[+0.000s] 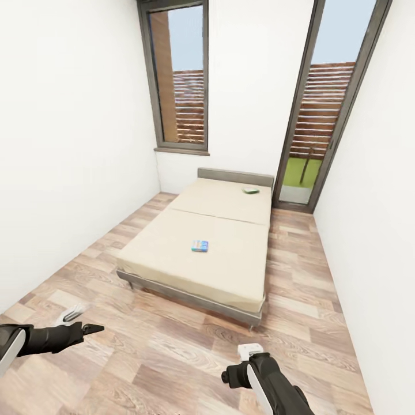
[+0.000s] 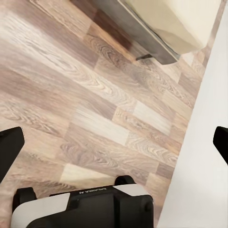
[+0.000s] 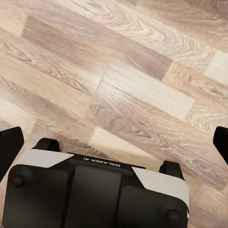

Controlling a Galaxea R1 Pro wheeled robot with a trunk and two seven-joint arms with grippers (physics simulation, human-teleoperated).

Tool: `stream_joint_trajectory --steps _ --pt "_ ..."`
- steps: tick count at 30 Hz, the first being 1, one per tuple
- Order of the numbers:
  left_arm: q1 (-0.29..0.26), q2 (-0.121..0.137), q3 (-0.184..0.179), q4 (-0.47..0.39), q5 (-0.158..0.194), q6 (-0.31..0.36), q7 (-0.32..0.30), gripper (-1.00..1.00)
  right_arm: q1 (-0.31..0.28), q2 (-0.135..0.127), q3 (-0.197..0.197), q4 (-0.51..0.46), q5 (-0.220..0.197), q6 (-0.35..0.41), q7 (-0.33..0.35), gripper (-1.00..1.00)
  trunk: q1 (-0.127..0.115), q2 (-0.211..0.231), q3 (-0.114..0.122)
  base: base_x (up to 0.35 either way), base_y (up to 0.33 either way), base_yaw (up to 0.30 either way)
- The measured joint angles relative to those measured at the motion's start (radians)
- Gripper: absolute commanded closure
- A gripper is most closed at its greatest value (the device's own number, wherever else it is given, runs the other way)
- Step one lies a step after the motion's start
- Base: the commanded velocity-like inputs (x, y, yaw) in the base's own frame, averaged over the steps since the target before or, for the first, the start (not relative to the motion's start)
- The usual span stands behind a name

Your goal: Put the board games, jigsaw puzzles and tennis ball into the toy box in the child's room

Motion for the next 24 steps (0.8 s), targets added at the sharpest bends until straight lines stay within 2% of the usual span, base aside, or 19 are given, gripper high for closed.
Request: stream_joint_trajectory --steps 24 --pt "0.000 -0.004 0.000 0.000 0.001 0.000 -0.001 -1.00 0.000 0.000 0.000 0.000 0.001 0.000 -0.001 -1.00 0.000 0.000 0.000 0.000 0.000 0.291"
